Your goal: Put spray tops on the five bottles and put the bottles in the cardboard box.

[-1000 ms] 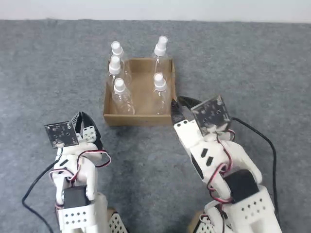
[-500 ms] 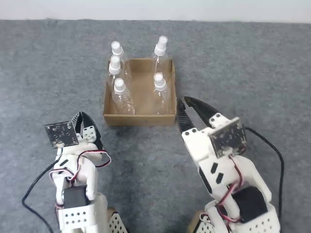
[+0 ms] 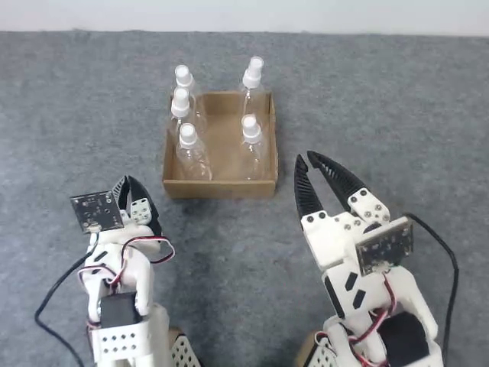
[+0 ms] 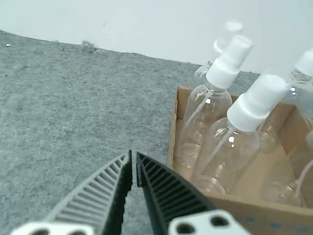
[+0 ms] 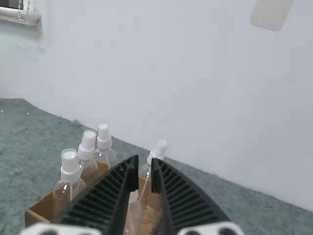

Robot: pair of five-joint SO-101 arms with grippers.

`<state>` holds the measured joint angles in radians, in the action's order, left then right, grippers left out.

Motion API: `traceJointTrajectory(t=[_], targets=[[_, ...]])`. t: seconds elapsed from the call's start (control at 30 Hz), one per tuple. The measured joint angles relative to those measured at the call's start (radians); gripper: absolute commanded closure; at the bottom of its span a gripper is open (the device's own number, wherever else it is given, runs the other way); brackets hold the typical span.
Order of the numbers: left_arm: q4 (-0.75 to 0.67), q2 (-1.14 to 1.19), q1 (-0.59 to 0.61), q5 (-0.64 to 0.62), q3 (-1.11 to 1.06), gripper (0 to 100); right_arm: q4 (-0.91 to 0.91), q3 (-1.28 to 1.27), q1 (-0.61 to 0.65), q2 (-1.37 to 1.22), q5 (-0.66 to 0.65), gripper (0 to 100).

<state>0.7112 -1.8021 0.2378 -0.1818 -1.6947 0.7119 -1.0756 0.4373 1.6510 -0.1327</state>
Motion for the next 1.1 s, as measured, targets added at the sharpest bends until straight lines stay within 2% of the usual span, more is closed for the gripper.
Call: traceJointTrajectory(t=[0.57,0.83,1.1], targets=[[0.023,0.0,0.0,0.002,0.0,99,0.0,0.0,0.0,0.078,0.0,99.2],[0.023,0.0,0.0,0.002,0.0,99,0.0,0.0,-0.109,0.078,0.0,99.2],[0.023,0.0,0.0,0.002,0.0,99,0.089,0.0,-0.127,0.117,0.0,99.2]])
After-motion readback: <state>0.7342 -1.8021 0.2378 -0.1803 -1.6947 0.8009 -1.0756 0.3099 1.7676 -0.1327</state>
